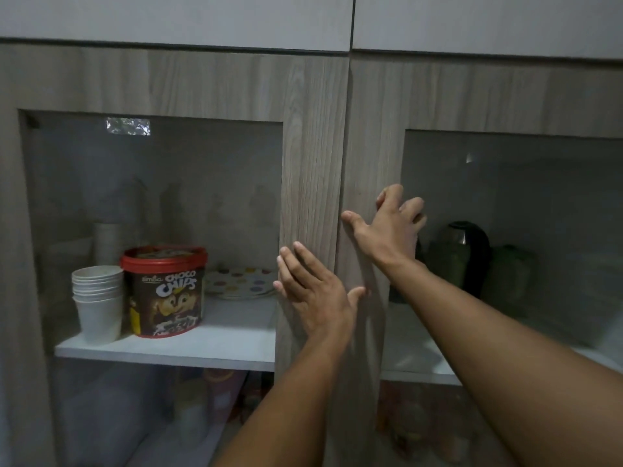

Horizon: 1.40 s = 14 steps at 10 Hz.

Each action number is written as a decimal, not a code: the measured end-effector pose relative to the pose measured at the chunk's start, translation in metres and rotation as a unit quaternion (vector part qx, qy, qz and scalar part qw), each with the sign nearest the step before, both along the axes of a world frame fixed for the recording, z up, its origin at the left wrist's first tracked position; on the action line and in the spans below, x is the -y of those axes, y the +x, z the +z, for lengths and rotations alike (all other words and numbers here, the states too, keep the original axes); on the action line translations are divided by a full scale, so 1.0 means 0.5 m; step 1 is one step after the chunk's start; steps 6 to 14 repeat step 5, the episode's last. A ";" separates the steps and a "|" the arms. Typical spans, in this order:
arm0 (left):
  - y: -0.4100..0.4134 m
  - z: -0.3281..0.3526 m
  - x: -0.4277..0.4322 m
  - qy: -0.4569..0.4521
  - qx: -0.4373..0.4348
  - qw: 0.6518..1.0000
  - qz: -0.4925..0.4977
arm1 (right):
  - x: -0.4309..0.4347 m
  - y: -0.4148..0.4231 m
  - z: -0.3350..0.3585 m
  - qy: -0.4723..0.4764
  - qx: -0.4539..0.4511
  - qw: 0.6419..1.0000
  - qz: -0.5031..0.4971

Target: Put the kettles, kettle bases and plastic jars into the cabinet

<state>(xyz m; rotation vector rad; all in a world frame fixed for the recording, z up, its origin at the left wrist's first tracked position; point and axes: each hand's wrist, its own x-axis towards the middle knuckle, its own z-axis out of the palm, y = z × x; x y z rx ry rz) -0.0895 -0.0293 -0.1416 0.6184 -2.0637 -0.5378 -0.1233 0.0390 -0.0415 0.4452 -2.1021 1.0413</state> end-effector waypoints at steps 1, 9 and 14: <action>0.021 0.018 -0.006 0.011 0.042 0.999 -0.015 | -0.014 0.010 0.005 0.020 0.019 0.999 0.017; 0.205 -0.010 -0.059 0.069 0.108 0.989 -0.068 | -0.146 0.174 -0.048 0.159 0.162 0.963 0.147; 0.205 -0.010 -0.059 0.069 0.108 0.989 -0.068 | -0.146 0.174 -0.048 0.159 0.162 0.963 0.147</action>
